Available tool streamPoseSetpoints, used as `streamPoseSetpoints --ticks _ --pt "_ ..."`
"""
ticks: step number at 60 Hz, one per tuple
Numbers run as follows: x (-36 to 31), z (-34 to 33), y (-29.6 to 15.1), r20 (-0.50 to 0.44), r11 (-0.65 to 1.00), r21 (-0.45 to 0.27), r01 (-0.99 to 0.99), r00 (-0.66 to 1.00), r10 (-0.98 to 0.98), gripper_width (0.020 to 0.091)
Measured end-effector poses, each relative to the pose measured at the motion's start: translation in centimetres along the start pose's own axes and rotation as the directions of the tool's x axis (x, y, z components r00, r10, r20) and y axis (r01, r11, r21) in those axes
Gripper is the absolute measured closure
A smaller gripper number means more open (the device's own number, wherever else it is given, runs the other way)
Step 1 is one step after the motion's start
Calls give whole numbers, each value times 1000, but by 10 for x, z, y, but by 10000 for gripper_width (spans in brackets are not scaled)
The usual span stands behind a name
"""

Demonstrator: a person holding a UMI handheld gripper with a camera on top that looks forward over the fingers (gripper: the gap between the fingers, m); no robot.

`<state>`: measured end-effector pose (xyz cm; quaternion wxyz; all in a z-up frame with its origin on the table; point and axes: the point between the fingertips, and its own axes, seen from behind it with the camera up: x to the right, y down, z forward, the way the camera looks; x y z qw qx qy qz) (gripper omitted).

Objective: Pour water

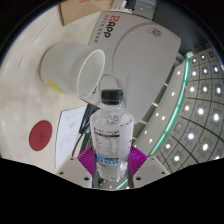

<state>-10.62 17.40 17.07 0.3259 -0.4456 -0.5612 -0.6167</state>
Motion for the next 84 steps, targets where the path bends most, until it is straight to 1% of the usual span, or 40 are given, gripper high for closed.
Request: streamPoseSetpoints --ticks 8,15,21,25,27,31,37,42,46,48,57,62,71,84 --pt "-1 4 -11 -25 997 29 73 997 -72 697" --pt "-3 4 -12 -19 998 39 56 998 -56 698" --pt "-2 3 -12 6 998 49 -45 999 44 694" --pt "-5 2 -13 73 980 54 -193 979 189 690" --pt "-6 2 -10 109 957 40 -287 953 282 690" --pt "-4 -4 -3 178 871 14 -492 858 482 689" --pt "11 -9 5 226 674 -32 -738 652 724 687" --pt "14 -16 9 285 484 -73 -872 447 848 689" --pt "8 -19 9 336 350 -124 -929 292 895 688" --pt "3 -21 7 361 288 -145 -947 220 906 687" --pt "-25 -28 1 403 32 -228 -973 -64 913 687" --pt "-43 -32 -7 414 -74 -269 -960 -185 891 687" --pt "-72 -27 -18 422 -138 -286 -948 -254 870 688" --pt "-117 -19 -29 400 -198 -352 -915 -338 852 686"
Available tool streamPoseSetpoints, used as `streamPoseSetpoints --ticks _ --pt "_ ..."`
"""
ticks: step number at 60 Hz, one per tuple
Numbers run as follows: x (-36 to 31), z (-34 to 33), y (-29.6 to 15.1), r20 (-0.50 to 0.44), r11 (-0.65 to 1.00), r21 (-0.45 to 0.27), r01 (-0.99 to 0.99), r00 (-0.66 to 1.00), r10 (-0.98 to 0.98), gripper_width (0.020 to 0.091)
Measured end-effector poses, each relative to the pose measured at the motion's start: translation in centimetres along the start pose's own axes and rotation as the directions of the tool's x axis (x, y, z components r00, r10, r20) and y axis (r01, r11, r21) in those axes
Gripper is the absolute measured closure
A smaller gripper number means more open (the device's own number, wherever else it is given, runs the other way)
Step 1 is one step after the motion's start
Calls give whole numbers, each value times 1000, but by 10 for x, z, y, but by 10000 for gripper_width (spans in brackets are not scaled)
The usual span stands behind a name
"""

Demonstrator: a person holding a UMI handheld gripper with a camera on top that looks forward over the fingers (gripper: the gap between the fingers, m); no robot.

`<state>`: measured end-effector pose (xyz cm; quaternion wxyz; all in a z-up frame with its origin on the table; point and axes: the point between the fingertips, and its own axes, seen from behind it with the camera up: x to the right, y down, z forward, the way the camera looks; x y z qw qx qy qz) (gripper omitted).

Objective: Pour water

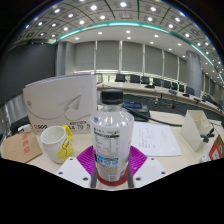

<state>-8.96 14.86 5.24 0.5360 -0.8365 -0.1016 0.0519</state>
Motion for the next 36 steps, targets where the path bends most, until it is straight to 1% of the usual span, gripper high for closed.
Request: streamPoseSetpoints --ticks 2,4,11,13,15,18,20,21,24,36 --pt "1 1 8 -5 1000 -12 -6 1000 6 675" --pt "1 -1 5 -5 1000 23 -17 1000 17 663" --pt "4 -4 9 -7 999 38 -30 1000 31 558" --pt "4 -4 12 -9 999 30 -32 999 32 527" --pt "5 -4 18 -10 999 6 -37 999 37 440" --pt "5 -5 25 -9 998 -34 -55 998 55 229" --pt "7 -8 27 -15 996 -45 -76 997 75 270" --pt "8 -10 27 -21 995 -50 -86 996 85 273" --pt "11 -19 23 -36 992 -59 -113 993 111 242" --pt "5 -84 -4 -106 984 -101 -145 985 135 243"
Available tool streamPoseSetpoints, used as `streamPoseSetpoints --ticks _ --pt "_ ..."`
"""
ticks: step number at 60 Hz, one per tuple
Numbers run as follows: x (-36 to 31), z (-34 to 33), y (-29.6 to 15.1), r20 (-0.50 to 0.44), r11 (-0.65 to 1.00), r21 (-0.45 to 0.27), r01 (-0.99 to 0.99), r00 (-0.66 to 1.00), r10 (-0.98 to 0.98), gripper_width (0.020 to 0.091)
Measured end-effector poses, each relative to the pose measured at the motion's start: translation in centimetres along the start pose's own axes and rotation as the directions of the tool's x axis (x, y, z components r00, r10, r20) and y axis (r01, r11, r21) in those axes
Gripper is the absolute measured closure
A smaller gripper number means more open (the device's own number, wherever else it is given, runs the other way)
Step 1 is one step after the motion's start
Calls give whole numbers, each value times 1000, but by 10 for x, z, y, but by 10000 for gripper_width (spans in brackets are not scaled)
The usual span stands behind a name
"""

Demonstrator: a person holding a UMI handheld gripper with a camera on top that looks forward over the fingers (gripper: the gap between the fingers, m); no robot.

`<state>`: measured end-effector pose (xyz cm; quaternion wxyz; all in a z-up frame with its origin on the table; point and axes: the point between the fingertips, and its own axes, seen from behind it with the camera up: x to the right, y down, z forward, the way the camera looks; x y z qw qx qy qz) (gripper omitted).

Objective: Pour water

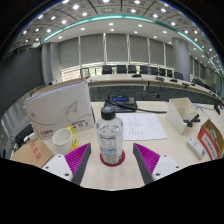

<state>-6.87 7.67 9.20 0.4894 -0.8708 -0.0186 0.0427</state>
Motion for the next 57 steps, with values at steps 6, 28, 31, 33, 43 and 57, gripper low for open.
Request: streamPoseSetpoints --ticks 6,28,31,33,43,57 --pt "-12 -54 -10 -36 1000 -19 24 999 -25 243" --pt "-76 -256 6 -113 992 -117 50 991 -64 244" --pt "-81 -274 12 -126 991 -120 52 990 -67 244" --pt "-84 -285 15 -131 992 -119 51 989 -67 241" --pt "-94 -314 26 -147 991 -121 56 986 -74 244" --pt "-84 -329 31 -193 991 -110 72 977 -92 241"
